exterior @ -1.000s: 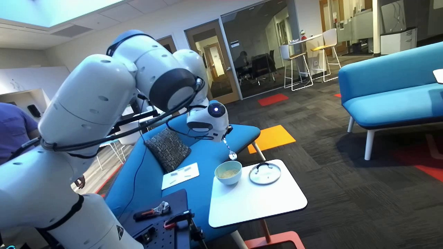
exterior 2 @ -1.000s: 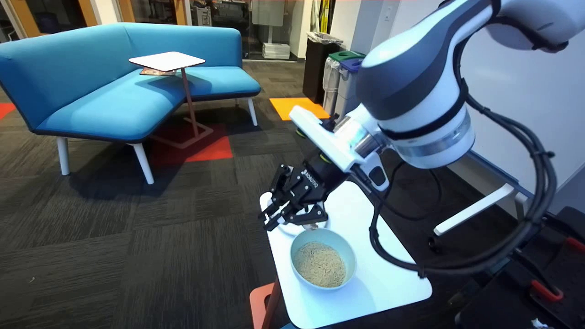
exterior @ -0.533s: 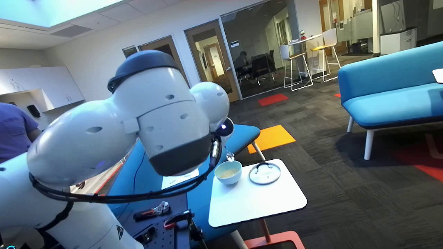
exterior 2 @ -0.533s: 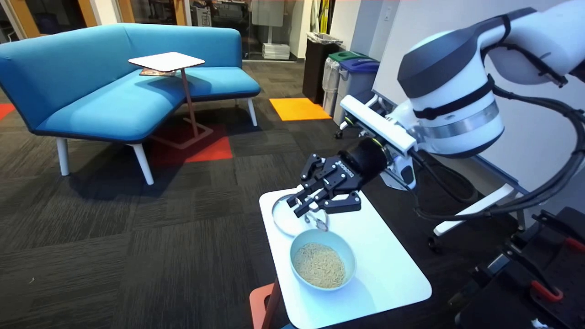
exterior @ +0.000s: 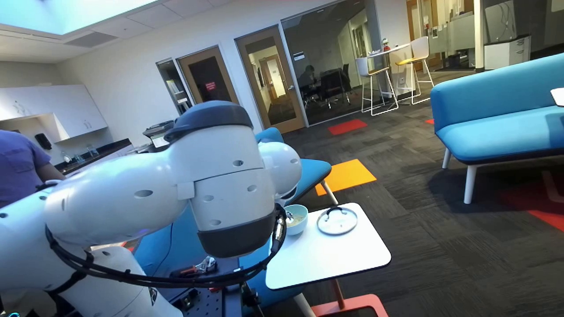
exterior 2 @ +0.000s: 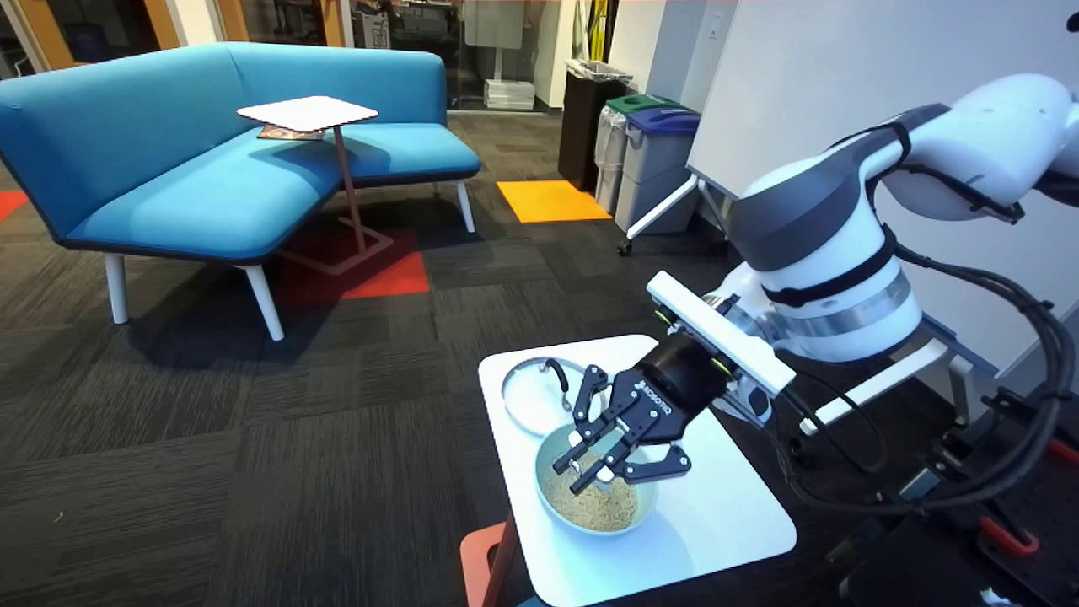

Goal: Pick up the spoon and stir the objects in the bowl

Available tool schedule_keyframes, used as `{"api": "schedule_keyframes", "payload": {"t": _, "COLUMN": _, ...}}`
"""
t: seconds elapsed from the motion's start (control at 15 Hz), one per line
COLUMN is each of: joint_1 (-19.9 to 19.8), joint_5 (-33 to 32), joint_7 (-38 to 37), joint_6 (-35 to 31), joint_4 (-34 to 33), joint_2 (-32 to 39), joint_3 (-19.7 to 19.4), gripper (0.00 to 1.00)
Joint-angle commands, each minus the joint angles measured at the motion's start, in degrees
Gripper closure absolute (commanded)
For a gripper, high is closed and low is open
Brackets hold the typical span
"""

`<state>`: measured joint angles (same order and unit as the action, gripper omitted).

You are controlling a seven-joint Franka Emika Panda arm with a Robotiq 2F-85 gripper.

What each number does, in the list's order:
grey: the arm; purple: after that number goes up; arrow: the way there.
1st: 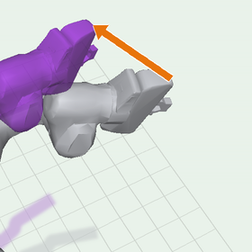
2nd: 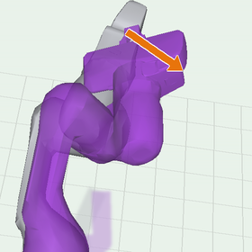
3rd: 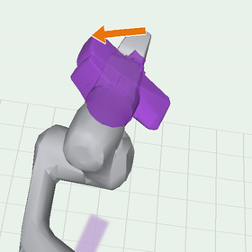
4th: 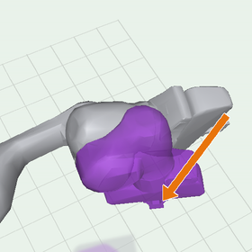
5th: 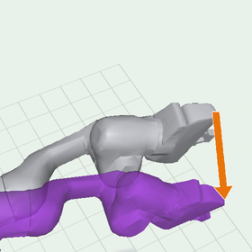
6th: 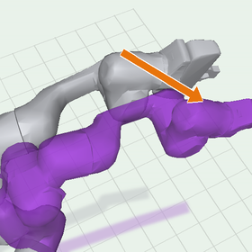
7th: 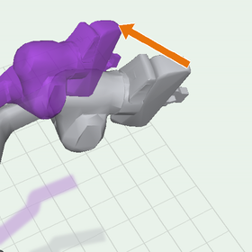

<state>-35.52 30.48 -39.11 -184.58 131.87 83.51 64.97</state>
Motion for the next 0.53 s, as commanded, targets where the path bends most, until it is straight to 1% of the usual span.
{"api": "schedule_keyframes", "payload": {"t": 0.0, "joint_1": 0.92, "joint_5": -1.42, "joint_7": 2.28, "joint_6": 1.81, "joint_4": -1.64, "joint_2": 0.29, "joint_3": -0.62, "gripper": 0.95}}
{"api": "schedule_keyframes", "payload": {"t": 0.33, "joint_1": -0.27, "joint_5": 0.15, "joint_7": 1.78, "joint_6": 5.00, "joint_4": -4.31, "joint_2": 0.66, "joint_3": -0.82, "gripper": 0.95}}
{"api": "schedule_keyframes", "payload": {"t": 0.47, "joint_1": -0.49, "joint_5": 0.99, "joint_7": 1.49, "joint_6": 7.31, "joint_4": -5.71, "joint_2": 0.66, "joint_3": -1.29, "gripper": 0.95}}
